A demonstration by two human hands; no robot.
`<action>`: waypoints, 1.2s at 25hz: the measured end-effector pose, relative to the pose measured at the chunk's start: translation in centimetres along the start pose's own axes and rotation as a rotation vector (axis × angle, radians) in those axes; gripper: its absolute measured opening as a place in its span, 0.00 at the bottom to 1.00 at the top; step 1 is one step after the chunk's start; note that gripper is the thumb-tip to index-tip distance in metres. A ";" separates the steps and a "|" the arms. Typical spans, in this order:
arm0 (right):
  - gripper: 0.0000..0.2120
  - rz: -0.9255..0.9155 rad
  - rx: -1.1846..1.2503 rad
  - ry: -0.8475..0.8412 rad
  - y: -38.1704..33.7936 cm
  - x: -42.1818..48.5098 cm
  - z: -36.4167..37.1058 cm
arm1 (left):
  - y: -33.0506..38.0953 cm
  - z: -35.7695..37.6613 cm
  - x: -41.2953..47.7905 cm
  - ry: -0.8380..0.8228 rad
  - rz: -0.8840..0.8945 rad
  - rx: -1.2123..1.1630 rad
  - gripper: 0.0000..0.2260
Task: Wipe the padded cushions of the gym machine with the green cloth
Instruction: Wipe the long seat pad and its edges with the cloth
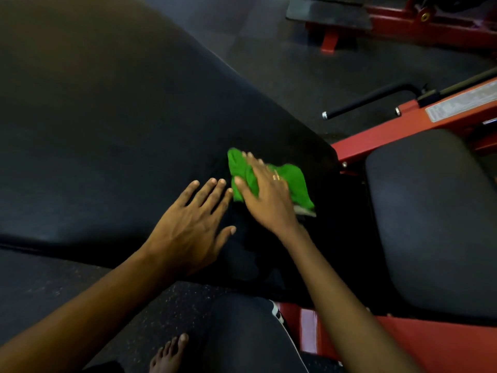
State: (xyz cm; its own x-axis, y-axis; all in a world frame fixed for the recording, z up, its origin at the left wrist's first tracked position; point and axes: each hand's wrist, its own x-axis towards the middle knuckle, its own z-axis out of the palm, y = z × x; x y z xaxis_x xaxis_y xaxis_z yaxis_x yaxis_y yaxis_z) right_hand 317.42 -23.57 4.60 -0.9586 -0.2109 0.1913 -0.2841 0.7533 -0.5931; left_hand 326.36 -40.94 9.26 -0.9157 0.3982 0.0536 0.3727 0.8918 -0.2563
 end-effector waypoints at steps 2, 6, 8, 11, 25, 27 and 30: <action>0.31 0.028 0.008 -0.012 0.4 -6.6 -0.3 | 0.2 0.1 -0.2 -0.008 -0.001 0.001 0.32; 0.33 0.111 -0.036 0.045 1.1 -4.9 0.4 | 0.5 -0.2 -0.1 -0.008 -0.007 0.017 0.32; 0.31 0.150 -0.045 0.036 0.9 1.0 0.6 | 0.6 -0.3 0.0 -0.020 -0.013 0.015 0.32; 0.30 0.192 -0.029 0.023 0.5 4.0 0.1 | 0.5 -0.2 0.1 -0.030 -0.001 0.019 0.32; 0.36 0.308 -0.001 0.132 3.4 -10.6 -0.4 | 0.7 -0.2 0.2 -0.024 0.012 0.039 0.32; 0.33 0.166 -0.005 0.057 1.5 -12.3 0.0 | 0.7 -0.2 0.2 -0.028 0.010 0.041 0.33; 0.31 0.120 -0.021 0.078 4.1 -13.8 -0.4 | 0.6 -0.2 0.2 -0.040 0.012 0.048 0.33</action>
State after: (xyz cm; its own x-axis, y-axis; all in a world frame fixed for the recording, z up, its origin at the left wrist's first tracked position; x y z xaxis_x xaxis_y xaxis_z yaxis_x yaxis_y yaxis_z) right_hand 329.45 -17.30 -0.11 -0.9811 -0.0696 0.1805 -0.1658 0.7834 -0.5990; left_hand 326.41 -40.29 9.33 -0.9168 0.3991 0.0120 0.3770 0.8752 -0.3032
